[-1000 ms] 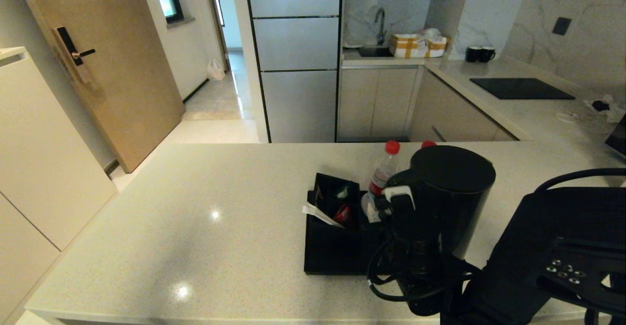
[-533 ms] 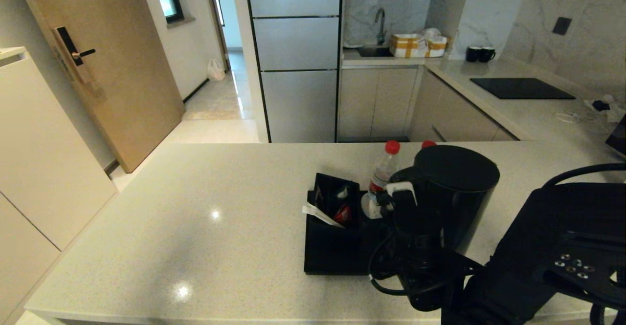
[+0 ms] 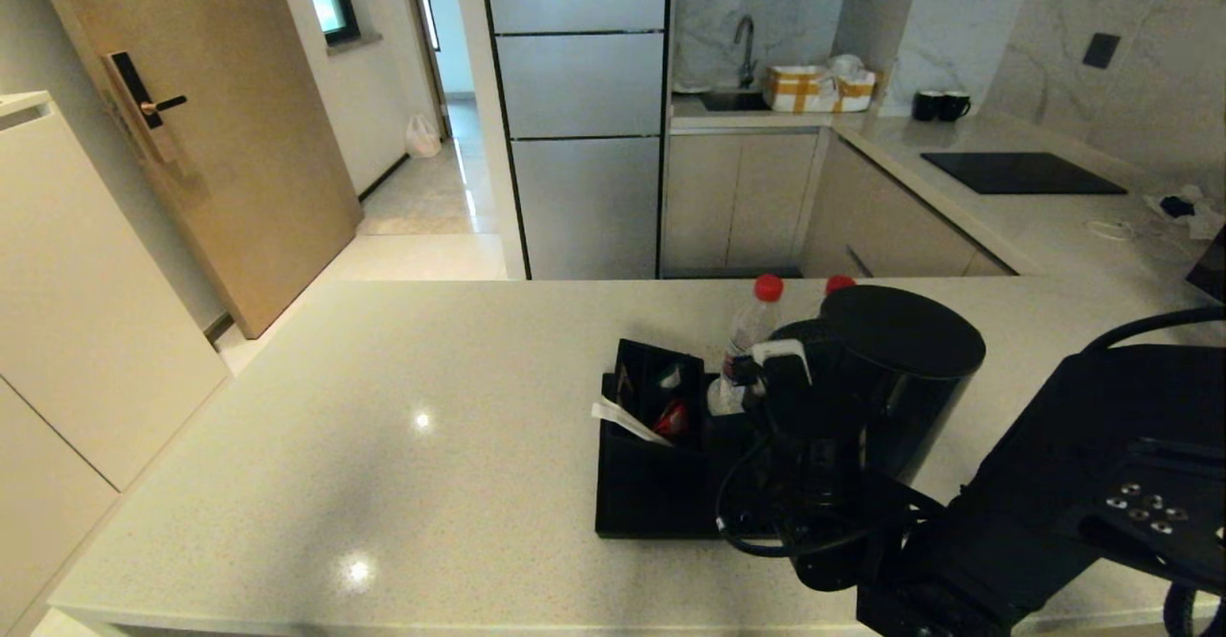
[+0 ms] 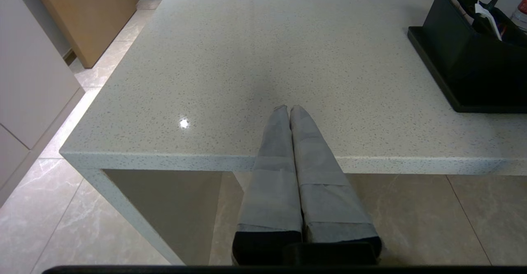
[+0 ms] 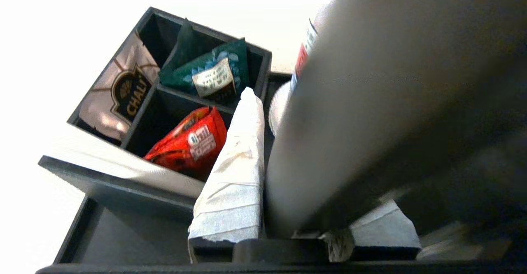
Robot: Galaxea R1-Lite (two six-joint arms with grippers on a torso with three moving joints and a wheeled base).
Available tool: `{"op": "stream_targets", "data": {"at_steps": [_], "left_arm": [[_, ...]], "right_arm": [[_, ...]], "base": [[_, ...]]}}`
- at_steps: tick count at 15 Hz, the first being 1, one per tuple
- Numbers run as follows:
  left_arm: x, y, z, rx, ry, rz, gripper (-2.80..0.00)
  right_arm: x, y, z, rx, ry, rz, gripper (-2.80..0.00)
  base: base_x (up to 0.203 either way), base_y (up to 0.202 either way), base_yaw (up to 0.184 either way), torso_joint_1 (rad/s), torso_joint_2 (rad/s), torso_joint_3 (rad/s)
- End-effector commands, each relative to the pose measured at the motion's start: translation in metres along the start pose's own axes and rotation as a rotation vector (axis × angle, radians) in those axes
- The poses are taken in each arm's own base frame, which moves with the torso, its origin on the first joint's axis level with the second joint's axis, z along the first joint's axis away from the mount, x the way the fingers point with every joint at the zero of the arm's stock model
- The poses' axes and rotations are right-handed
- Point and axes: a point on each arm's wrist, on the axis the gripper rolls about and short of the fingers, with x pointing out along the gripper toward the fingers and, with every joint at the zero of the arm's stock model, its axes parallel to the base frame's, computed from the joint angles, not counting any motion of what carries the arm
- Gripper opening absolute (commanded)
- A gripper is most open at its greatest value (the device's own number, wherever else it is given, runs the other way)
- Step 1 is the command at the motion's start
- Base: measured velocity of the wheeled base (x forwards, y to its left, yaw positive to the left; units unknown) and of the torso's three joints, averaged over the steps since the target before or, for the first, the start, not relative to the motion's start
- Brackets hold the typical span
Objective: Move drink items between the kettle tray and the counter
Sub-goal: Return the kettle to its original position
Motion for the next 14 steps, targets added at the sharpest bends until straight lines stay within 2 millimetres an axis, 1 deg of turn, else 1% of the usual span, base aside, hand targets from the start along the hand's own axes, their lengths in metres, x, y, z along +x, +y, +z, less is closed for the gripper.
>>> {"op": "stream_targets", "data": {"at_steps": [1, 3, 7, 10, 14], "left_arm": [[0.000, 0.000, 0.000, 0.000, -0.001, 0.001, -2.80], [0.000, 0.000, 0.000, 0.000, 0.000, 0.001, -2.80], [0.000, 0.000, 0.000, 0.000, 0.000, 0.001, -2.80], [0.000, 0.000, 0.000, 0.000, 0.000, 0.001, -2.80], [0.000, 0.000, 0.000, 0.000, -0.001, 0.001, -2.80]], "right_arm": [[0.002, 0.002, 0.004, 0.004, -0.018, -0.002, -2.80], [0.004, 0.003, 0.001, -0.001, -0.012, -0.001, -2.80], [0.006, 0.003, -0.013, -0.003, 0.016, -0.004, -2.80], [0.009, -0.001, -0.019, 0.013, 0.022, -0.015, -2.80], [0.010, -0.011, -0.030, 0.021, 0.023, -0.039, -2.80]], "base": [[0.000, 0.000, 0.000, 0.000, 0.00, 0.000], [0.000, 0.000, 0.000, 0.000, 0.00, 0.000], [0.000, 0.000, 0.000, 0.000, 0.00, 0.000], [0.000, 0.000, 0.000, 0.000, 0.00, 0.000], [0.000, 0.000, 0.000, 0.000, 0.00, 0.000]]}}
